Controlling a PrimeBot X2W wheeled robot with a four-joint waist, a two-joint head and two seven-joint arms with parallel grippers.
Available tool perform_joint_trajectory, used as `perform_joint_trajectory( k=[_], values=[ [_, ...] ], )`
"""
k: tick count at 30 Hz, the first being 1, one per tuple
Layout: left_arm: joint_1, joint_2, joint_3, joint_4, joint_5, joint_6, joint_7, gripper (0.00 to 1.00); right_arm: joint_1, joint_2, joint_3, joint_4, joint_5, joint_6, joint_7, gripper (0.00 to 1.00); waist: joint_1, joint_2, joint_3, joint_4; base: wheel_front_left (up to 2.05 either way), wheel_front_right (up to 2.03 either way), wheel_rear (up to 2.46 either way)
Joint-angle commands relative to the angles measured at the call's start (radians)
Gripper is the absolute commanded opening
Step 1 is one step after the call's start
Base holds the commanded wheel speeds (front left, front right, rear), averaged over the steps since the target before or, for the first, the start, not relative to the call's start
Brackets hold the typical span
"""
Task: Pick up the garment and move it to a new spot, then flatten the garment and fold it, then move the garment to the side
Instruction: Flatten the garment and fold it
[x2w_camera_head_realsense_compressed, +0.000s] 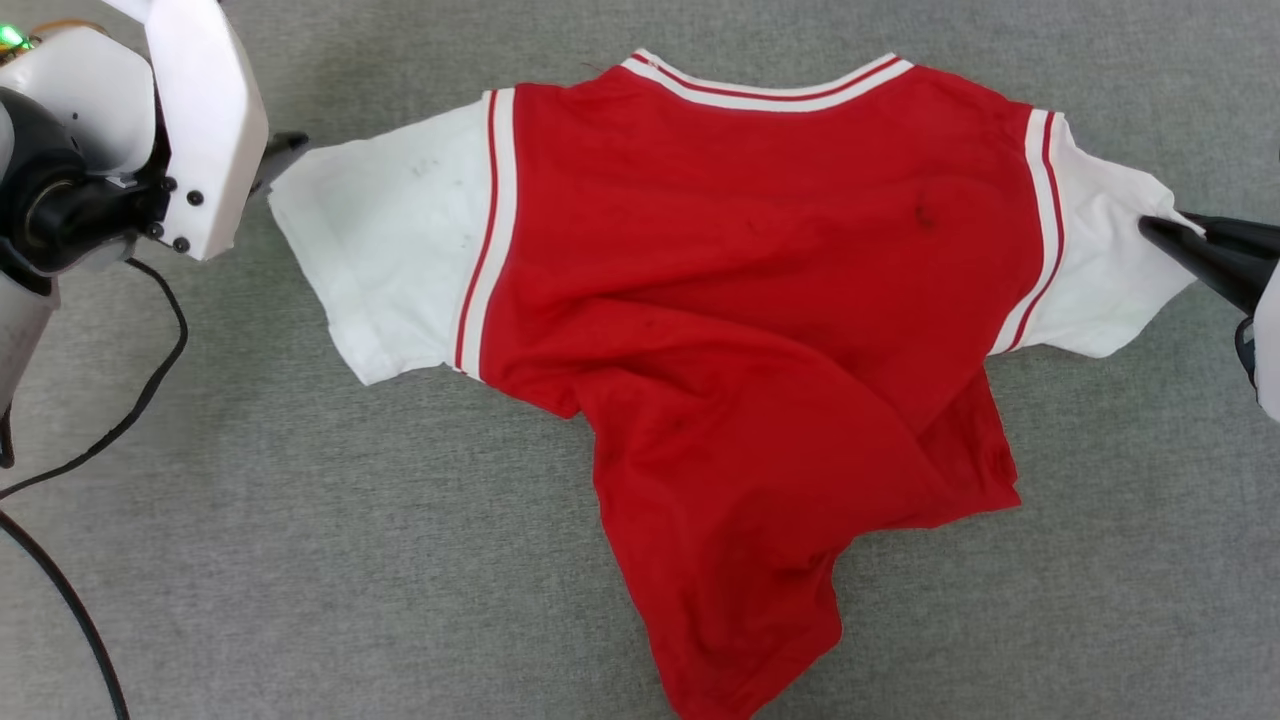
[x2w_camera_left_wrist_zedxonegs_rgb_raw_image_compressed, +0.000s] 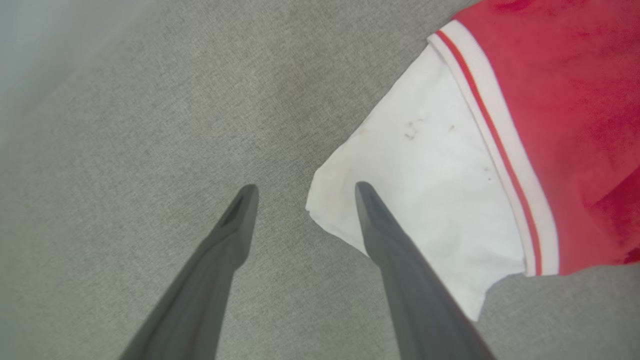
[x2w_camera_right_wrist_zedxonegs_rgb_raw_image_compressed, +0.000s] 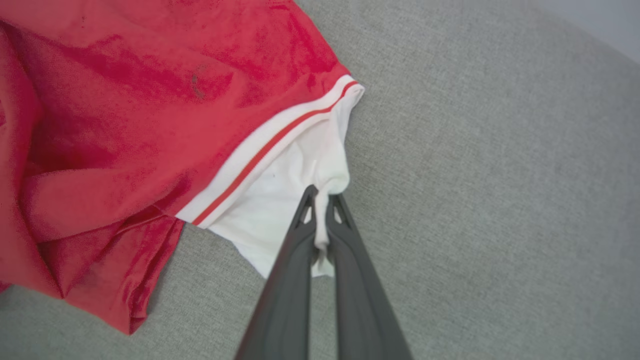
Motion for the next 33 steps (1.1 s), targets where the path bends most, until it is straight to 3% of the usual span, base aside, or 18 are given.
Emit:
perform_joint_trajectory(
  k=[1, 9, 14, 16, 26, 33],
  values=[
    [-0.018, 0.007, -0.011, 0.005, -0.014, 0.0, 0.016, 1.0, -0.014, 0.009, 0.003, -0.002, -0.008, 0.0, -0.006, 0.0, -0.0001, -0.0001, 0.014, -0.013, 0.0, 0.0, 0.0],
    [-0.056, 0.028, -0.146, 0.073, -0.058, 0.0, 0.123, 1.0, -0.055, 0.023, 0.033, 0.01, -0.017, 0.0, -0.019, 0.0, -0.0001, -0.0001, 0.061, -0.044, 0.0, 0.0, 0.0],
    [-0.028, 0.003, -0.223, 0.12, -0.073, 0.0, 0.116, 1.0, -0.074, 0.034, 0.06, 0.027, -0.017, 0.0, -0.036, 0.0, -0.0001, -0.0001, 0.076, -0.051, 0.0, 0.0, 0.0],
    [-0.025, -0.004, -0.245, 0.128, -0.08, 0.0, 0.103, 0.0, -0.081, 0.035, 0.07, 0.036, -0.015, 0.0, -0.042, 0.0, -0.0001, -0.0001, 0.073, -0.05, 0.0, 0.0, 0.0],
    [-0.123, 0.037, -0.352, 0.062, -0.041, 0.0, -0.081, 0.0, -0.101, 0.021, 0.073, 0.107, -0.017, 0.0, -0.133, 0.0, -0.0001, -0.0001, -0.058, -0.009, 0.0, 0.0, 0.0],
    [-0.179, 0.055, -0.364, 0.045, -0.046, 0.0, -0.247, 0.0, -0.127, -0.022, 0.052, 0.113, -0.016, -0.001, -0.174, 0.0, -0.0001, -0.0001, -0.152, 0.029, 0.0, 0.0, 0.0]
  ],
)
